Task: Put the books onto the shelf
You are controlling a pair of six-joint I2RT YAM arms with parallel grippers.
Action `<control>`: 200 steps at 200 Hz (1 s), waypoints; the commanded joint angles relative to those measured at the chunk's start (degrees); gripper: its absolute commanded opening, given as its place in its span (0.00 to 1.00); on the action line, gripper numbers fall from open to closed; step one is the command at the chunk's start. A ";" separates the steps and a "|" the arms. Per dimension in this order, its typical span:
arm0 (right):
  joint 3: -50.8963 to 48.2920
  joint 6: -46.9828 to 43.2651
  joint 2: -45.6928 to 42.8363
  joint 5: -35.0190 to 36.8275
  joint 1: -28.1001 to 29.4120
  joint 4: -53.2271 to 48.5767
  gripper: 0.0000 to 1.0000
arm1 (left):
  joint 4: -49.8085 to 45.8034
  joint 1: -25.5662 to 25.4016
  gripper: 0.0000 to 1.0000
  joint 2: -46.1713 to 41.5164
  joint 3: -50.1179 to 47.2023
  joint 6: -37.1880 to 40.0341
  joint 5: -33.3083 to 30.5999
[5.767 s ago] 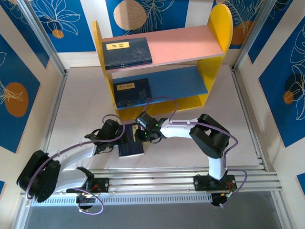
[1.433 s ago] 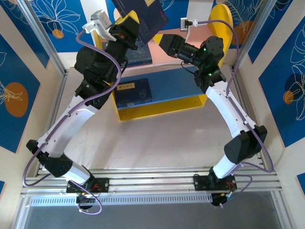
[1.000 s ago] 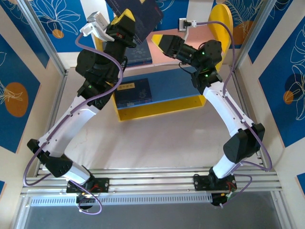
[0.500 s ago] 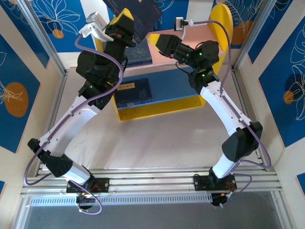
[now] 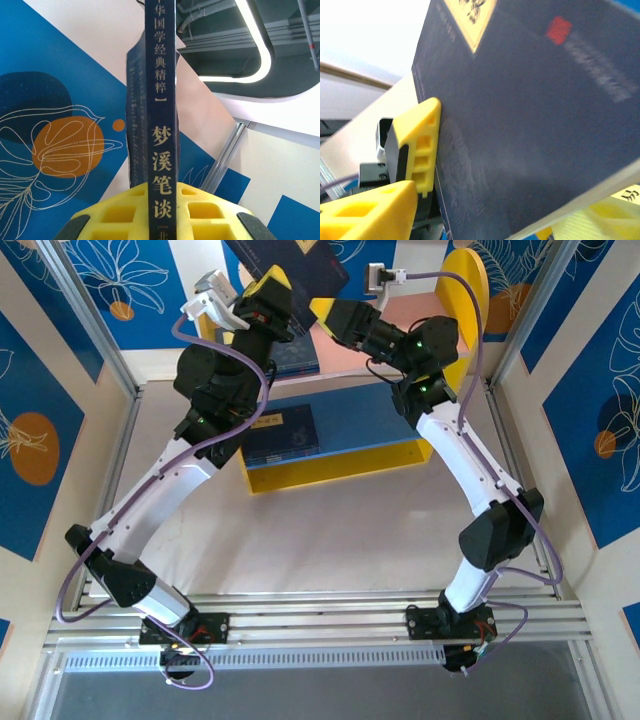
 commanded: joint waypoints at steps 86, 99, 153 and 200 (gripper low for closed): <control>3.56 0.69 1.88 -1.66 -0.76 1.00 0.10 | 4.27 -0.31 0.19 -3.57 -4.52 1.98 1.14; 3.26 -0.86 1.32 -2.89 -1.12 -0.84 0.09 | 2.02 -0.27 0.29 -4.87 -5.15 3.78 1.23; -2.58 -14.81 -6.88 -2.96 -3.65 -15.37 0.05 | -15.85 -0.26 0.42 -11.99 -8.54 13.14 -1.71; -7.79 -23.73 -14.90 -4.66 -7.26 -26.43 0.05 | -42.79 1.03 0.50 -17.28 -5.06 17.51 1.56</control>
